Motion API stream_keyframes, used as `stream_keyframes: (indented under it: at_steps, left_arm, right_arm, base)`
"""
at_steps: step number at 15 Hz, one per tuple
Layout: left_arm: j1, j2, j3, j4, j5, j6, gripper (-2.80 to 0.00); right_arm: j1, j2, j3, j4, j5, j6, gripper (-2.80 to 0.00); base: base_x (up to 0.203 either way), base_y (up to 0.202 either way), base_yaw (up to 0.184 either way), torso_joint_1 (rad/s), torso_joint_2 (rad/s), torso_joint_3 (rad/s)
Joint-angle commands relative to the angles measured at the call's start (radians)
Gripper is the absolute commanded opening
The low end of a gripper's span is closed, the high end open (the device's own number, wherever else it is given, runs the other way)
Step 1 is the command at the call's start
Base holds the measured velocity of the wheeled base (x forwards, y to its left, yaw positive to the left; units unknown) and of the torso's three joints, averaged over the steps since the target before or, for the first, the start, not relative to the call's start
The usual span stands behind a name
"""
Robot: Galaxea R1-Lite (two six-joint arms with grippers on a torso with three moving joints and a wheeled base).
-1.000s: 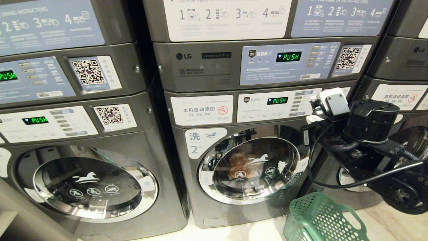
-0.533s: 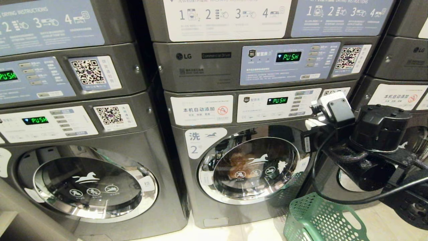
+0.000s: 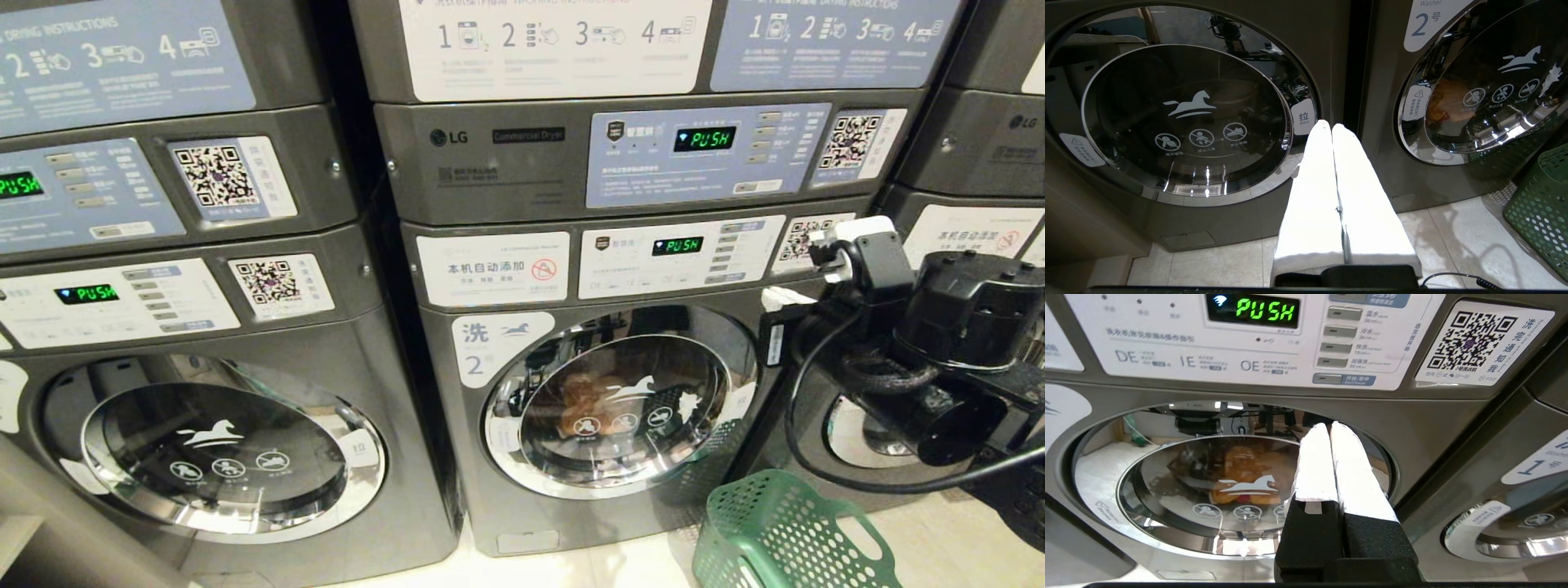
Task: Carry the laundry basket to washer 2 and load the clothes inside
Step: Press the washing machine switch
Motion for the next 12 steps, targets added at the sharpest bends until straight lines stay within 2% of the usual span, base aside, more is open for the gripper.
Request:
stream_keyframes:
  at_steps: [1,2,4,8,12]
  left_arm:
    - [0.0,0.001,0.0,0.001,0.0,0.001,-2.8]
    - [0.0,0.001,0.0,0.001,0.0,0.001,-2.8]
    - [0.0,0.001,0.0,0.001,0.0,0.001,-2.8]
    - [0.0,0.001,0.0,0.001,-0.001,0.001,-2.8]
    - [0.0,0.001,0.0,0.001,0.0,0.001,-2.8]
  right_arm:
    - [-0.097,-0.008,-0.006,-0.002,0.08,0.002,-2.8]
    - [-0.141,-0.002,-0.007,-0.003,0.12,0.003,-2.8]
    - [-0.218,0.024,-0.01,-0.008,0.149,0.003,-2.8]
    - [-0.224,0.058,-0.022,-0.055,0.185,0.0,-2.8]
    - [-0.236,0.135,-0.117,-0.057,0.216,0.003,-2.8]
  base:
    - [0.0,0.0,0.0,0.0,0.0,0.0]
    - [0.0,0.0,0.0,0.0,0.0,0.0]
    - [0.0,0.0,0.0,0.0,0.0,0.0]
    - [0.0,0.0,0.0,0.0,0.0,0.0]
    - [0.0,0.0,0.0,0.0,0.0,0.0]
